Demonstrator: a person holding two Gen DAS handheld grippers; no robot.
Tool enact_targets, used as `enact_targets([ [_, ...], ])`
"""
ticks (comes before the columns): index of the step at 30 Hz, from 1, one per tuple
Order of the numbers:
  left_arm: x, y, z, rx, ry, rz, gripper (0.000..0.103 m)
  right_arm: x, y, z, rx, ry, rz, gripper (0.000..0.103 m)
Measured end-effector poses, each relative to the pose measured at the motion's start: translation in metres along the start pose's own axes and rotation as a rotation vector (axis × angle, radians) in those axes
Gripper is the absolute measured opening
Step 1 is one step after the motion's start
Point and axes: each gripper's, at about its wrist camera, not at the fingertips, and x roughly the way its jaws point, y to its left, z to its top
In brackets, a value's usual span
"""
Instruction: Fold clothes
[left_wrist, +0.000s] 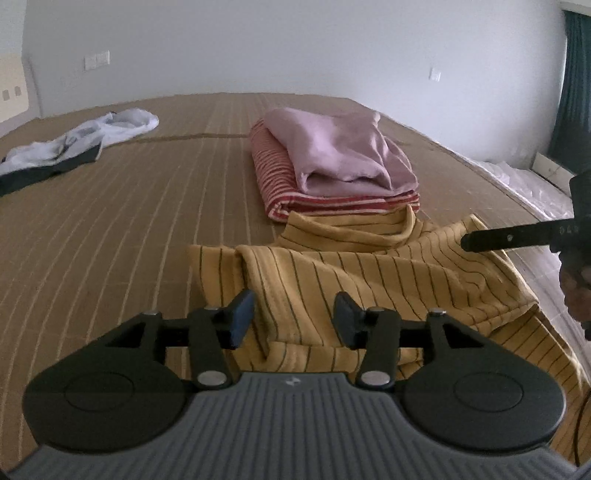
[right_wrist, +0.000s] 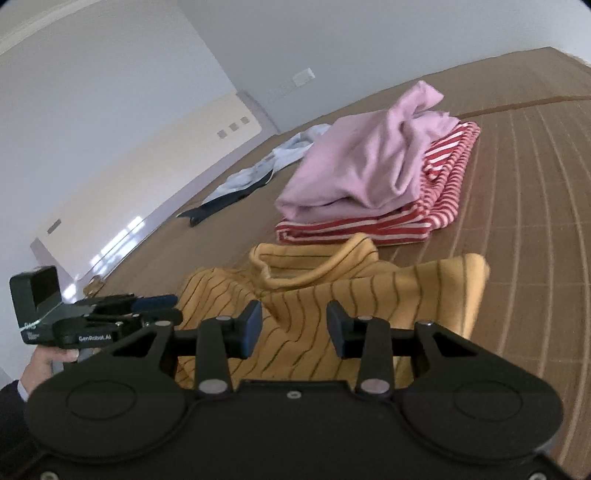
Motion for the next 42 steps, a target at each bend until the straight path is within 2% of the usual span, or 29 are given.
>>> enact_targets([
  [6,0.014,0.003,-0.003,-0.023,0.021,0.014,0.058,0.008,0.007,-0.005,-0.02,0.041,0.0,0.042],
  [7,0.02,0.011,-0.001,-0.038,0.017,0.018,0.054,0.009,0.008,-0.006,-0.026,0.047,-0.005,0.042],
  [9,0.012,0.014,-0.005,-0.061,-0.001,0.02,0.039,0.012,0.008,-0.007,-0.031,0.057,-0.015,0.042],
  [10,0.011,0.015,-0.006,-0.062,-0.004,0.014,0.024,0.013,0.008,-0.007,-0.03,0.059,-0.017,0.042],
  [11,0.012,0.016,-0.005,-0.06,-0.004,0.011,0.017,0.014,0.007,-0.008,-0.026,0.059,-0.018,0.042],
  [14,-0.003,0.019,-0.009,-0.067,-0.005,-0.004,0.013,0.014,0.005,-0.008,-0.009,0.046,-0.037,0.042],
  [18,-0.008,0.03,-0.016,-0.071,0.042,-0.032,0.012,0.017,0.004,-0.007,-0.003,0.036,-0.069,0.042],
  [23,-0.018,0.029,-0.017,-0.052,0.053,-0.041,0.012,0.021,0.007,-0.008,-0.041,0.06,-0.08,0.046],
  [28,-0.027,0.027,-0.017,-0.032,0.064,-0.049,0.012,0.014,0.023,-0.011,-0.145,0.119,-0.065,0.072],
  [30,-0.031,0.027,-0.018,-0.024,0.069,-0.053,0.012,0.009,0.032,-0.011,-0.197,0.124,-0.069,0.072],
  [33,-0.036,0.027,-0.016,-0.011,0.063,-0.056,0.017,0.006,0.037,-0.008,-0.203,0.086,-0.059,0.074],
  [36,-0.037,0.035,-0.008,-0.046,0.043,-0.072,0.036,0.012,0.036,-0.009,-0.193,0.103,-0.036,0.074],
  [38,-0.034,0.043,-0.002,-0.088,0.033,-0.09,0.057,0.019,0.036,-0.011,-0.193,0.133,-0.041,0.074],
  [42,-0.018,0.057,0.011,-0.199,0.036,-0.146,0.06,0.023,0.034,-0.012,-0.18,0.139,-0.04,0.076],
])
